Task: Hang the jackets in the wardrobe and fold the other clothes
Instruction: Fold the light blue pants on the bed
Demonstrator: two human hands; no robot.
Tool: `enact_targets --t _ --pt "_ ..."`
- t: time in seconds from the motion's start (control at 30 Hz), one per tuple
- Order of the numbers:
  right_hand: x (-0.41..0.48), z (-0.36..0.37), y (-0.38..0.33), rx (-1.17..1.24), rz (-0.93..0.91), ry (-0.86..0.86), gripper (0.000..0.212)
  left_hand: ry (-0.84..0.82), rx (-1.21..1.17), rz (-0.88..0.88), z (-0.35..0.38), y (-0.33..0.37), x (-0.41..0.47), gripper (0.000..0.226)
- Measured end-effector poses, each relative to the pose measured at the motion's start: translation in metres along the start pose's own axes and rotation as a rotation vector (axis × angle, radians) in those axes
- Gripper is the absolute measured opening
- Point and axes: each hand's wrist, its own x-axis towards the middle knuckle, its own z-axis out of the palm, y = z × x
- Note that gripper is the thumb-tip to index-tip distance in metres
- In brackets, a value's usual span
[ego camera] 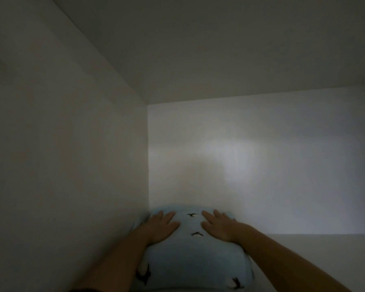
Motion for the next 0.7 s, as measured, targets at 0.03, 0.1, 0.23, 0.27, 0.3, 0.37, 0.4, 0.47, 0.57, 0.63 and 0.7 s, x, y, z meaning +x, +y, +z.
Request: enact_targets --t 0.03,0.1,0.23,0.27,0.3,0.37,0.4,0.47,0.57,0.63,0.7 --pt "0.001 0.001 0.0 0.012 -0.003 0.005 0.061 0.003 -0.013 0.001 0.0 -0.001 0.002 0.062" --pt "0.0 0.002 0.0 0.032 -0.014 0.029 0.061 0.025 -0.017 -0.001 -0.001 -0.001 0.001 0.062" --pt "-0.022 -0.014 -0.01 0.009 -0.024 0.014 0.062 0.124 0.067 0.002 -0.008 0.011 -0.02 0.058" --pt "-0.029 -0.021 -0.015 0.011 -0.035 -0.001 0.063 0.176 0.079 0.008 -0.011 0.015 -0.024 0.054" --pt "-0.036 -0.026 -0.022 0.018 -0.056 -0.027 0.063 0.202 0.077 0.013 -0.014 0.019 -0.028 0.049" --pt "-0.05 -0.025 -0.035 0.001 -0.095 -0.086 0.064 0.165 0.063 0.017 -0.018 0.027 -0.033 0.047" --pt "-0.057 -0.018 -0.039 -0.035 -0.1 -0.086 0.065 0.126 0.058 0.024 -0.019 0.03 -0.036 0.049" --pt "-0.069 0.0 -0.04 -0.1 -0.076 0.018 0.066 0.082 0.034 0.033 -0.016 0.036 -0.039 0.053" --pt "-0.081 0.01 -0.037 -0.103 -0.056 0.168 0.062 0.155 0.013 0.022 -0.01 0.042 -0.048 0.051" --pt "-0.089 0.009 -0.038 -0.102 -0.085 0.222 0.058 0.192 0.018 0.016 -0.007 0.048 -0.059 0.051" --pt "-0.105 0.006 -0.039 -0.081 -0.117 0.254 0.053 0.186 0.057 0.053 -0.007 0.055 -0.074 0.055"
